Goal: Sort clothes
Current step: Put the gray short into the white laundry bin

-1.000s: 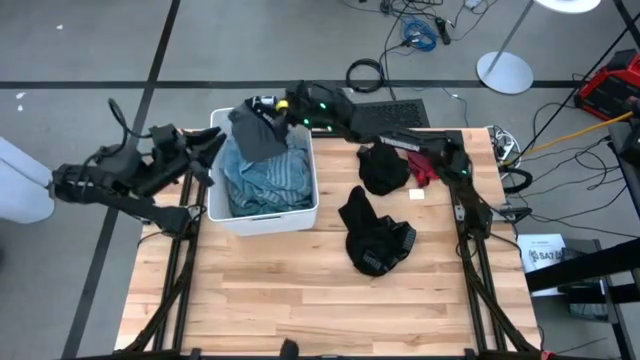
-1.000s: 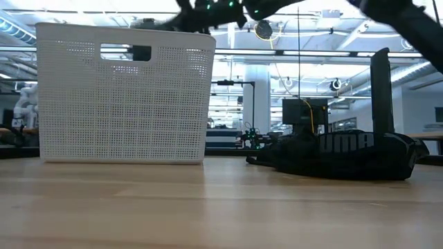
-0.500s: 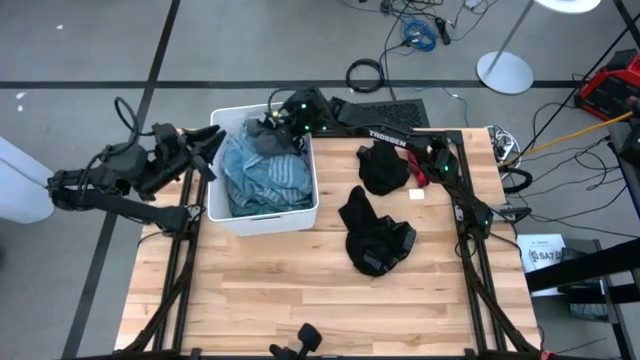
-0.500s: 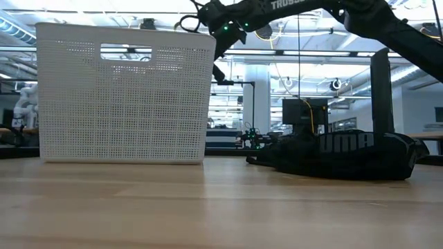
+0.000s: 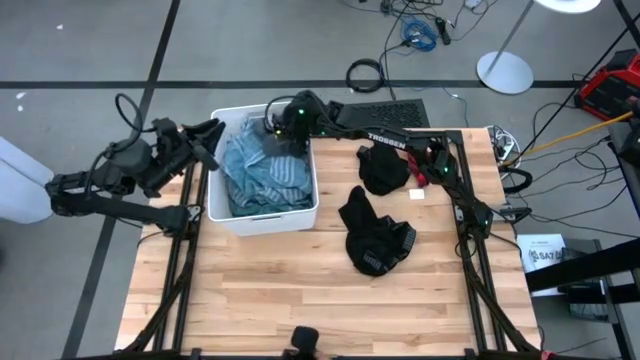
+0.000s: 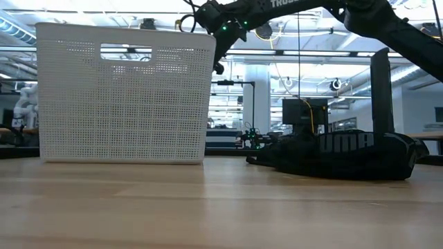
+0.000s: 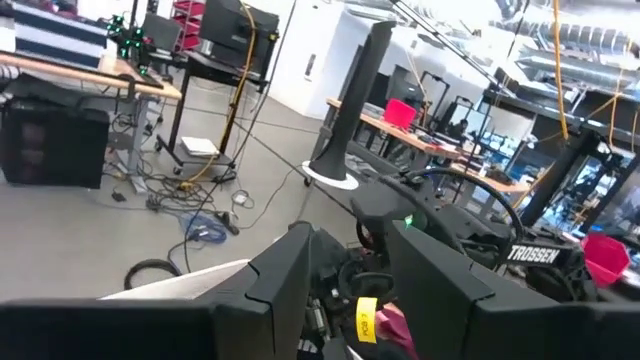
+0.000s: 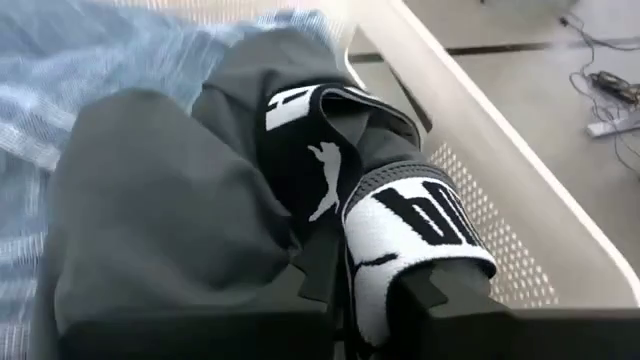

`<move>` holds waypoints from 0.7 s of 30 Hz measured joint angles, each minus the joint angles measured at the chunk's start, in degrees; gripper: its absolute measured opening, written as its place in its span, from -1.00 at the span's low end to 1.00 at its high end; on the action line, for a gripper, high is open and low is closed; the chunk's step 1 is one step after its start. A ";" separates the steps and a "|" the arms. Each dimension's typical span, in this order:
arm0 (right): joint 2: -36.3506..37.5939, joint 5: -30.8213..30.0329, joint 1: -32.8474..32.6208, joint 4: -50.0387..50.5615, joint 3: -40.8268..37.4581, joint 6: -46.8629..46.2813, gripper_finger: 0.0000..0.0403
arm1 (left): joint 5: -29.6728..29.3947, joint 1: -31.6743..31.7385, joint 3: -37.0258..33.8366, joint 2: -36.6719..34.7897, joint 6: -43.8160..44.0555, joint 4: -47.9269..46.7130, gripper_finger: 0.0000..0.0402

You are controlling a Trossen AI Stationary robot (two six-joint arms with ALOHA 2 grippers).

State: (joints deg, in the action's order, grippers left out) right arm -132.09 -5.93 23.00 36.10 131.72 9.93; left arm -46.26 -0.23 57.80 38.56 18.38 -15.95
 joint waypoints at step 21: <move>9.43 19.55 3.51 -1.05 3.02 -3.62 0.30 | -3.61 0.31 0.00 2.94 3.82 1.15 -0.28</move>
State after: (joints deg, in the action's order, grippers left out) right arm -122.66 13.63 26.51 35.04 134.74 6.31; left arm -49.86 0.08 57.80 41.49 22.20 -14.80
